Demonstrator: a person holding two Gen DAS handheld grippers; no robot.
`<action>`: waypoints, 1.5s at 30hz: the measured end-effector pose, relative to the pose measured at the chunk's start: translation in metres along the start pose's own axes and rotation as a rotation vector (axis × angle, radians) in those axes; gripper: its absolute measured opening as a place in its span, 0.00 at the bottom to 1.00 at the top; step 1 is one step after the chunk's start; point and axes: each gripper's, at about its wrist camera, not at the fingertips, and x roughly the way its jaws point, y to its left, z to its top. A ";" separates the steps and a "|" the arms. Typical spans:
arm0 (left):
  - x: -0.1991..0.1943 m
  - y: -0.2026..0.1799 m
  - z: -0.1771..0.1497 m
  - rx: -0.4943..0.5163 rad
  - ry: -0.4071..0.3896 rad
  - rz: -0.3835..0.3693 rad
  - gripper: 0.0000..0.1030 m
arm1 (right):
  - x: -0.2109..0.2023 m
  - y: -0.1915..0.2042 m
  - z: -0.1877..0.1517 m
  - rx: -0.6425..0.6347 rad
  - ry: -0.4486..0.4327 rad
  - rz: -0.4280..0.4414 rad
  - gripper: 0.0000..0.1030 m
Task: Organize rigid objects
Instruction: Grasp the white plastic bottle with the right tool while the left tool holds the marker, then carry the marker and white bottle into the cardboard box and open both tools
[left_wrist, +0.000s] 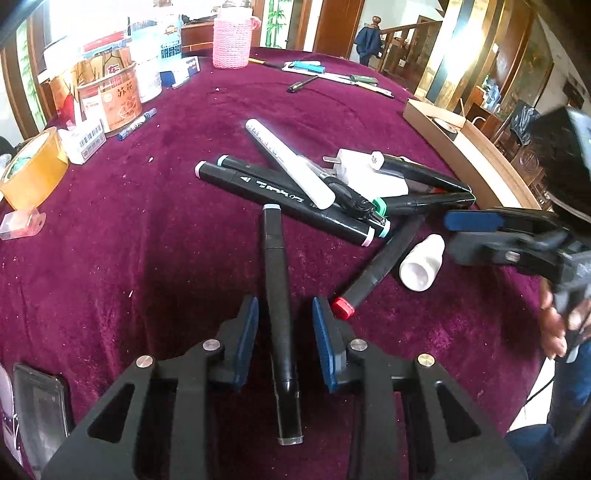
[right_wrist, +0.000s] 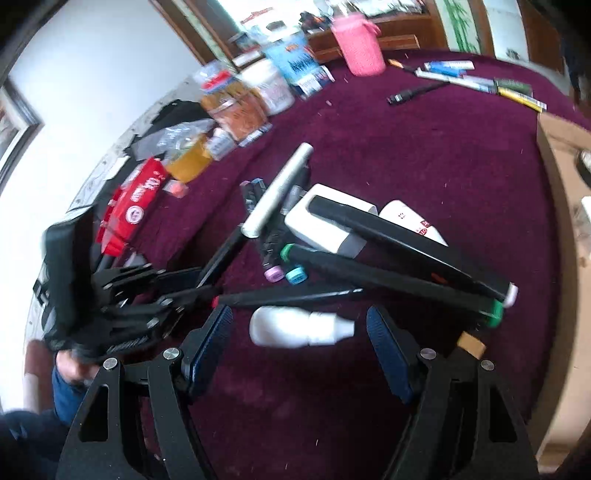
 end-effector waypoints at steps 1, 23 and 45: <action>-0.001 -0.003 -0.002 0.003 -0.002 0.002 0.27 | 0.007 0.000 0.001 0.004 0.016 0.032 0.68; -0.003 -0.002 -0.003 0.015 -0.005 -0.005 0.27 | 0.028 0.089 -0.046 -0.505 0.136 -0.067 0.32; -0.002 -0.014 -0.007 0.036 -0.031 0.101 0.12 | 0.015 0.076 -0.058 -0.355 0.000 -0.148 0.17</action>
